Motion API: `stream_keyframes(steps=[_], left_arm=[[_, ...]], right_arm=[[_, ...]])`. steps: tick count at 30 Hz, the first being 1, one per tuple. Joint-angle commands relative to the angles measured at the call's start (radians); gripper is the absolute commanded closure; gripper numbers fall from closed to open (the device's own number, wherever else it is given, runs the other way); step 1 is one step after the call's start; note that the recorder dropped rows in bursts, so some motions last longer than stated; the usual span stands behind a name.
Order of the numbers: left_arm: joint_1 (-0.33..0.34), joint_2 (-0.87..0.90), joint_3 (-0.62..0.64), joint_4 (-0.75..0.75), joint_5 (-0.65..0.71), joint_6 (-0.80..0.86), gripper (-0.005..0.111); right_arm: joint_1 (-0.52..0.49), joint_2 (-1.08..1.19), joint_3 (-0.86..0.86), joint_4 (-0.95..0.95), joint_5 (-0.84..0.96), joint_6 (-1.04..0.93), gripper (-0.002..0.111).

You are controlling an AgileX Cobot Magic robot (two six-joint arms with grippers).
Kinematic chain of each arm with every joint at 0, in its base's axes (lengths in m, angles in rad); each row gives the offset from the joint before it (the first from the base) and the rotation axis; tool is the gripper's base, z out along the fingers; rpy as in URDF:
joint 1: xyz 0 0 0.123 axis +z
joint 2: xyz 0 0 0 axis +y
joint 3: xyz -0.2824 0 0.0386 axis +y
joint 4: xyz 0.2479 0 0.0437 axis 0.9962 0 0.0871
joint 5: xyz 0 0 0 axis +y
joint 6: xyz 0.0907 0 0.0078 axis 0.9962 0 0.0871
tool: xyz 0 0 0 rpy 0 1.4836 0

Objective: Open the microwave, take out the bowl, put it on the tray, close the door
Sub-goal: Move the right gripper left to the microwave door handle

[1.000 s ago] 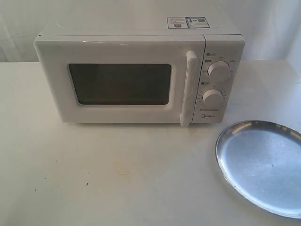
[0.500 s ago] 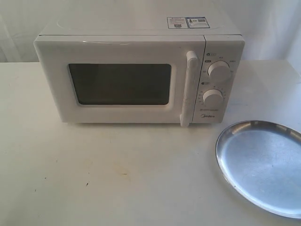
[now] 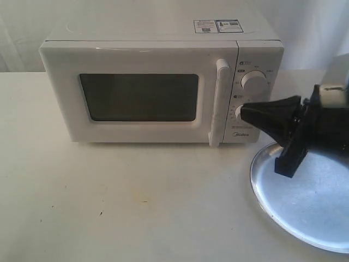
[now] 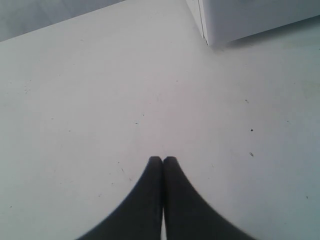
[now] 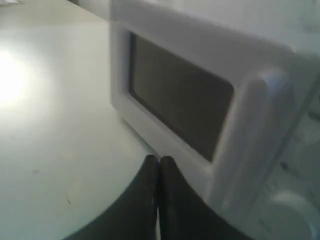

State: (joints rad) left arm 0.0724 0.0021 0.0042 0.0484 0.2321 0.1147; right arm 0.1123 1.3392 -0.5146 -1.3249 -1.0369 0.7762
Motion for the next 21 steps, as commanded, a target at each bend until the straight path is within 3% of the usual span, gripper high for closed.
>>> stream_keyframes(steps=[1,5,7,13,15,21], left_arm=[[-0.004,-0.002,-0.004,-0.004,0.001,-0.006,0.107],[-0.004,-0.002,-0.004,-0.004,0.001,-0.006,0.107],[-0.004,-0.002,-0.004,-0.004,0.001,-0.006,0.107],[-0.004,-0.002,-0.004,-0.004,0.001,-0.006,0.107],[-0.004,-0.002,-0.004,-0.004,0.001,-0.006,0.107],[-0.004,-0.002,-0.004,-0.004,0.001,-0.006,0.107]], right_arm=[[-0.003,0.146,-0.002,0.121,0.132,-0.046,0.108],[-0.003,0.233,-0.002,0.197,0.06,-0.207,0.104],[-0.003,0.258,-0.002,0.218,0.06,-0.303,0.095],[-0.003,0.319,-0.002,0.296,-0.119,-0.445,0.045],[-0.003,0.337,-0.015,0.313,-0.156,-0.464,0.033],[-0.003,0.402,-0.068,0.335,-0.129,-0.465,0.037]])
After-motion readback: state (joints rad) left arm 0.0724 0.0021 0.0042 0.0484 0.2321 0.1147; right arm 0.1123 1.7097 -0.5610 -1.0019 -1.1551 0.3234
